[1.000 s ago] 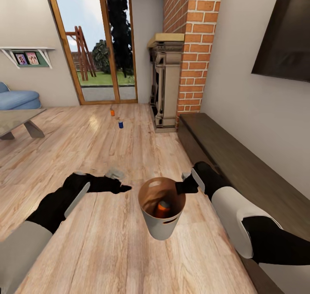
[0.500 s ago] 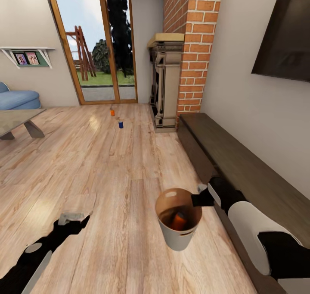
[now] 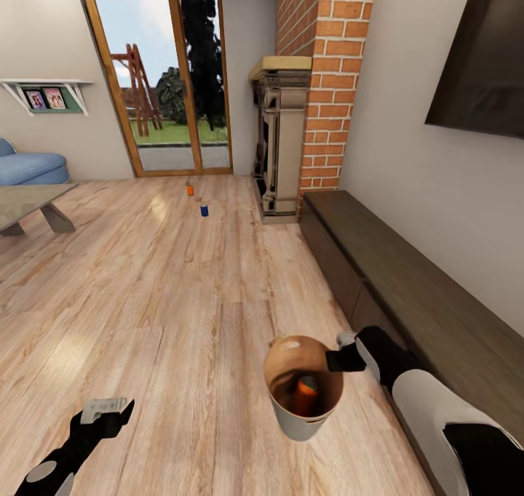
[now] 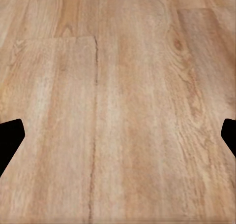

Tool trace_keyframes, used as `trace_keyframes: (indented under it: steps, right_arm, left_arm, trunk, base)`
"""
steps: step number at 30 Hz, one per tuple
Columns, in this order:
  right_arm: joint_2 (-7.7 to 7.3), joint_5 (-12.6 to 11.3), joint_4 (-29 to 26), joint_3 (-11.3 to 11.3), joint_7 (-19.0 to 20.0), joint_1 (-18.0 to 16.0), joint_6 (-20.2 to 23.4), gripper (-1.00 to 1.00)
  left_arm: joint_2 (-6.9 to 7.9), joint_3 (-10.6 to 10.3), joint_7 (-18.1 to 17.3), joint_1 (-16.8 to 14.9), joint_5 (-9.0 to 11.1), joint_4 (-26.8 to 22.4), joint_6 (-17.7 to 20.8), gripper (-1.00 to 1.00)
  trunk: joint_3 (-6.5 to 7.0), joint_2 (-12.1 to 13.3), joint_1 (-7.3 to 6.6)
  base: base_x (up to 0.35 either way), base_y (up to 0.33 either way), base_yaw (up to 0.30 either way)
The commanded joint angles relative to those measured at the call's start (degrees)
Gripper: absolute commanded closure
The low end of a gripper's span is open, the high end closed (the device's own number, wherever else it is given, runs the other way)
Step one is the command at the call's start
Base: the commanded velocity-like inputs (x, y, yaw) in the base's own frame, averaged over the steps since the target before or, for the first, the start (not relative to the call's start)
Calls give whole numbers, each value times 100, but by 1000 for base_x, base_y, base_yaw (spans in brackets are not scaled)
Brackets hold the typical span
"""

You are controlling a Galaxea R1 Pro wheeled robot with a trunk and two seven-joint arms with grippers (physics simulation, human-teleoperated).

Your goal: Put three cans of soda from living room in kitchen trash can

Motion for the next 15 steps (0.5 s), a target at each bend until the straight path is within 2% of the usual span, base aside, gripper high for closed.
trace_keyframes:
  steps: [1, 7, 15]
  right_arm:
    - [1, -143, 0, -25, 96, 4, 10, 100]
    - [0, -133, 9, -23, 442, 42, -33, 100]
    - [-45, -135, 1, -26, 534, 57, -41, 100]
  left_arm:
    - [-5, -1, -1, 1, 0, 14, -8, -100]
    - [-80, -7, -10, 3, -5, 59, -36, -100]
    - [-107, -11, -32, 3, -1, 76, -40, -100]
  trunk:
    - [1, 0, 0]
    - [1, 0, 0]
    - [1, 0, 0]
  base:
    - [0, 0, 0]
    - [0, 0, 0]
    - [0, 0, 0]
